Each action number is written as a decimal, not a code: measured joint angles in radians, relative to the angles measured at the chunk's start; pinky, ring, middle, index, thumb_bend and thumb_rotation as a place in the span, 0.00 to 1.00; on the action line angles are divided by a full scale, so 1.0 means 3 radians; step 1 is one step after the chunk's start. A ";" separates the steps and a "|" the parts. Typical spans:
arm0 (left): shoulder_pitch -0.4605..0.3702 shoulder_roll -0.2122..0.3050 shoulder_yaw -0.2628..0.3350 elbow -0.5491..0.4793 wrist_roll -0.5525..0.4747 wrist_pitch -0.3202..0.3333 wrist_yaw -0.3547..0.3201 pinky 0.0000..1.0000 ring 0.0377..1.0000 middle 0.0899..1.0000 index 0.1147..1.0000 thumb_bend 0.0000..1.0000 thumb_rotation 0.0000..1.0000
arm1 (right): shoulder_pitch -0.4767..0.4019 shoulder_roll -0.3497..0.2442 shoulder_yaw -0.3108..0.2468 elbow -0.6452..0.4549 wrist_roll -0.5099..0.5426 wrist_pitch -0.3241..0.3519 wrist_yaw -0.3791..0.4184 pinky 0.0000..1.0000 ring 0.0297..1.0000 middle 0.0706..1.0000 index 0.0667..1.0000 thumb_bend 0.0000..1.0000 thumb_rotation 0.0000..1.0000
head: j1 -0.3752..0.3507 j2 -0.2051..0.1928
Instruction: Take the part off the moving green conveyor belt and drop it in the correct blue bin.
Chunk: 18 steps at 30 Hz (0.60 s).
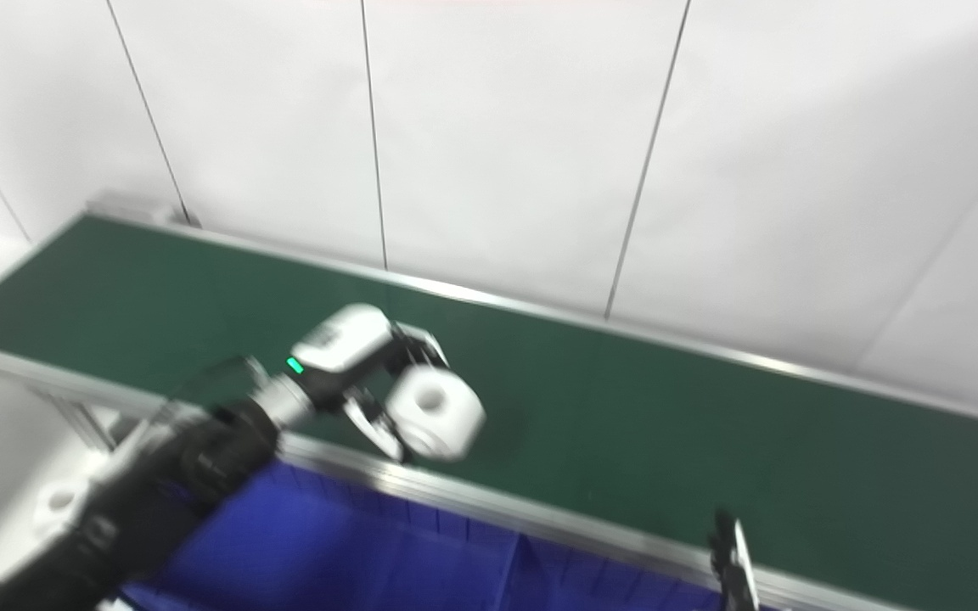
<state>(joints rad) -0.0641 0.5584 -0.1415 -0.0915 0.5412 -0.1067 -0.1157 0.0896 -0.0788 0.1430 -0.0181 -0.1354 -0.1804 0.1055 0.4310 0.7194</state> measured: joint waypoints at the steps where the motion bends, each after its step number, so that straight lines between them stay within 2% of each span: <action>1: 0.0105 0.0059 0.0061 -0.0050 -0.0053 0.0048 -0.0085 0.46 0.49 0.47 0.39 0.52 0.00 | -0.0022 -0.0007 -0.0005 -0.0011 0.0001 0.0053 0.0004 0.97 0.98 0.99 1.00 0.83 1.00 | 0.0081 0.0051; 3: 0.0314 0.0159 0.0180 -0.0073 -0.0116 0.0168 -0.0218 0.45 0.48 0.47 0.40 0.52 0.00 | -0.0064 -0.0028 -0.0016 -0.0014 0.0003 0.0105 0.0016 0.98 0.99 1.00 1.00 0.86 1.00 | 0.0082 0.0051; 4: 0.0417 0.0191 0.0248 -0.0073 -0.0117 0.0181 -0.0226 0.45 0.48 0.47 0.40 0.52 0.00 | -0.0084 -0.0043 -0.0021 -0.0014 0.0007 0.0119 0.0032 0.99 0.99 1.00 1.00 0.87 1.00 | 0.0168 0.0076; 7: 0.0666 0.0204 0.0424 -0.0102 -0.0117 0.0205 -0.0221 0.46 0.49 0.47 0.40 0.52 0.00 | -0.0162 -0.0101 -0.0043 -0.0010 0.0051 0.0175 0.0079 0.99 1.00 1.00 1.00 0.88 1.00 | 0.0286 0.0123; 9: 0.0785 0.0182 0.0508 -0.0142 -0.0116 0.0279 -0.0222 0.42 0.45 0.44 0.42 0.52 0.00 | -0.0233 -0.0125 -0.0072 0.0020 0.0100 0.0188 0.0107 1.00 1.00 1.00 1.00 0.88 1.00 | 0.0322 0.0133; 12: 0.0883 0.0134 0.0601 -0.0254 -0.0119 0.0484 -0.0237 0.39 0.44 0.44 0.42 0.52 0.00 | -0.0288 -0.0153 -0.0098 0.0051 0.0142 0.0193 0.0136 1.00 1.00 1.00 1.00 0.88 1.00 | 0.0373 0.0138; 13: 0.0915 0.0121 0.0640 -0.0300 -0.0144 0.0537 -0.0265 0.42 0.47 0.46 0.41 0.52 0.00 | -0.0294 -0.0157 -0.0100 0.0072 0.0155 0.0193 0.0143 1.00 1.00 1.00 1.00 0.87 1.00 | 0.0388 0.0138; 17: 0.1008 0.0107 0.0713 -0.0320 -0.0181 0.0556 -0.0266 0.45 0.50 0.48 0.40 0.52 0.00 | -0.0296 -0.0159 -0.0099 0.0158 0.0159 0.0193 0.0144 0.99 1.00 1.00 1.00 0.86 1.00 | 0.0394 0.0128; 18: 0.1030 0.0102 0.0713 -0.0301 -0.0173 0.0551 -0.0260 0.41 0.44 0.42 0.42 0.52 0.00 | -0.0296 -0.0160 -0.0098 0.0171 0.0158 0.0193 0.0144 0.99 1.00 1.00 1.00 0.85 1.00 | 0.0373 0.0108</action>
<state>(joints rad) 0.2447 0.5889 0.0725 -0.1819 0.4891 0.0587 -0.1936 0.0007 -0.1269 0.1136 0.0333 -0.0882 -0.1224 0.1486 0.5431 0.7517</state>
